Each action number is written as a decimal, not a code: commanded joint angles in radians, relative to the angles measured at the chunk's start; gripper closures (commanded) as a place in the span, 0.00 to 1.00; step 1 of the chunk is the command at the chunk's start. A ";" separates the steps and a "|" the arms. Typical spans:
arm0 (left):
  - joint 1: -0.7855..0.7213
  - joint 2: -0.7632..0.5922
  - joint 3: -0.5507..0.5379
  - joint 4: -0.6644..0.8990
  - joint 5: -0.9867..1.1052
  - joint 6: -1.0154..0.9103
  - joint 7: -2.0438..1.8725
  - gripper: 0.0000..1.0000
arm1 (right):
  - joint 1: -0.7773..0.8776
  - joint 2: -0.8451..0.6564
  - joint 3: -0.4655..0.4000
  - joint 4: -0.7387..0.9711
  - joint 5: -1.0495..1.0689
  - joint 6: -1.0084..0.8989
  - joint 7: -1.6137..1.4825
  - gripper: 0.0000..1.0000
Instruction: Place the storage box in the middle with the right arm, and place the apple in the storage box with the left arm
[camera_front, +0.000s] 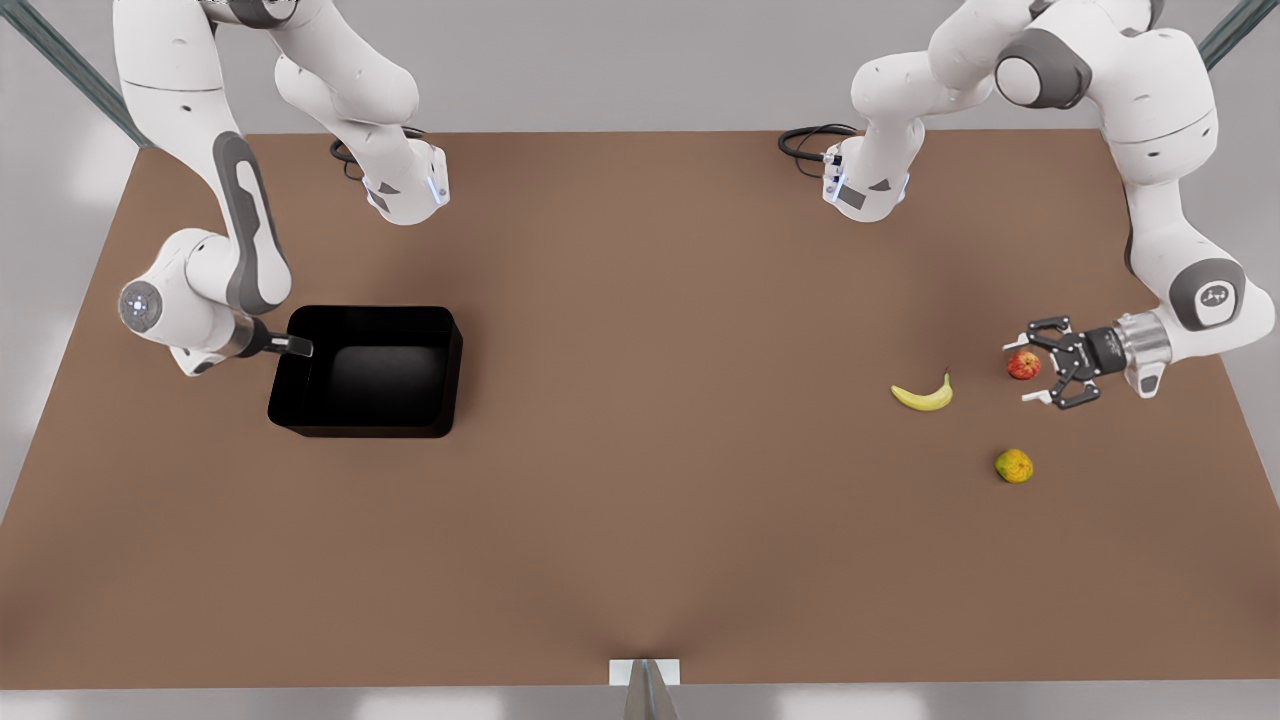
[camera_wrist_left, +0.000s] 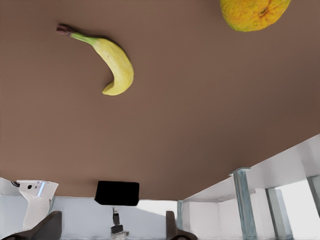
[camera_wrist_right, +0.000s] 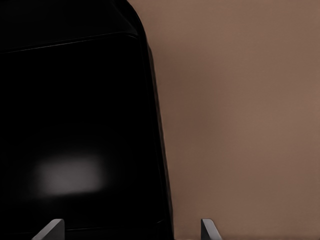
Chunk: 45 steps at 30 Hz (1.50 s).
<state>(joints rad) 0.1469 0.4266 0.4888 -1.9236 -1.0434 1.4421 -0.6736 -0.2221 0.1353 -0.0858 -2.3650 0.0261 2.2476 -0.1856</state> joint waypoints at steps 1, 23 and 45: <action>0.000 0.001 0.001 0.000 -0.021 -0.008 0.000 0.00 | -0.003 0.006 -0.009 0.001 0.000 0.001 -0.002 0.00; 0.206 0.325 0.014 0.098 -0.023 -0.163 0.376 0.00 | -0.006 0.141 -0.020 0.004 -0.017 0.017 -0.067 0.66; 0.269 0.488 0.013 0.175 -0.064 -0.075 0.436 0.06 | 0.179 0.141 -0.017 0.245 -0.014 -0.209 -0.097 0.79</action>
<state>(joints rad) 0.4157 0.9152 0.5016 -1.7487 -1.1053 1.3668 -0.2377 -0.0083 0.2774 -0.1016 -2.1037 0.0142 2.0347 -0.2878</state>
